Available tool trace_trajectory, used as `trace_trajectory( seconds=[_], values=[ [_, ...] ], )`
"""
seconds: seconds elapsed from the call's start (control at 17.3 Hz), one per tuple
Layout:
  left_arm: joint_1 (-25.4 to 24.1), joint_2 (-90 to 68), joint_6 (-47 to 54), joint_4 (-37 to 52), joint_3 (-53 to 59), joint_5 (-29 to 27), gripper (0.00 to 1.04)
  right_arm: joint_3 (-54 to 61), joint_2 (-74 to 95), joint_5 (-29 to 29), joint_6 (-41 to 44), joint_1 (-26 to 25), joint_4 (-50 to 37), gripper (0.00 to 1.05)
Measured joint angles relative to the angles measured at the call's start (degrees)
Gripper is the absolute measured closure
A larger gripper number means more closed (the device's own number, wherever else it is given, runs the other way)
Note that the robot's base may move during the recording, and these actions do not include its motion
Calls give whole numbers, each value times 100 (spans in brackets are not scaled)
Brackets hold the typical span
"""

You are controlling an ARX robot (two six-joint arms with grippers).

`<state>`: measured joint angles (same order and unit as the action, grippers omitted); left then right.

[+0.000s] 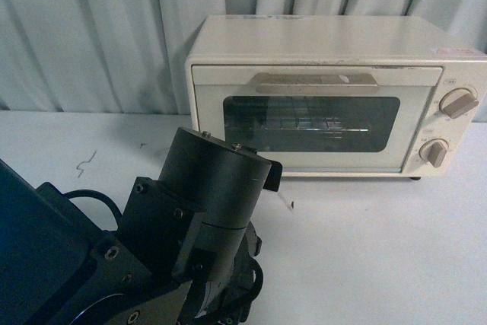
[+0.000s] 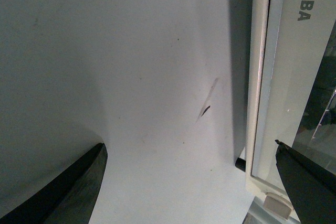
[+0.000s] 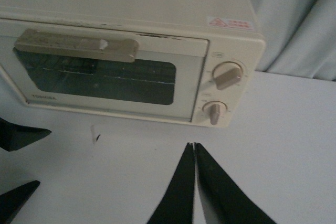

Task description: Open oven

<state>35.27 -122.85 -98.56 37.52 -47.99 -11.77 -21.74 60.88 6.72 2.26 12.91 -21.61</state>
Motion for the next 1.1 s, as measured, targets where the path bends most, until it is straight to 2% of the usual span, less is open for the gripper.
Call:
trace_trajectory(
  seconds=[0.06,0.23,0.46,0.58,0.98,1.1],
  values=[
    [0,0,-2,0,0,2,7,-157,339,166,48,275,-155,103],
    [0,0,0,0,0,0,7,-538,1191,496,109,820,-566,103],
    [0,0,0,0,0,0,7,-1117,2181,745,81,844,-946,103],
    [0,0,0,0,0,0,7,-1792,2957,772,114,841,-1202,103],
    [0,0,0,0,0,2,7,-2518,3891,828,125,861,-1259,103],
    [0,0,0,2,0,2,7,-2970,4360,894,144,1025,-1250,103]
  ],
)
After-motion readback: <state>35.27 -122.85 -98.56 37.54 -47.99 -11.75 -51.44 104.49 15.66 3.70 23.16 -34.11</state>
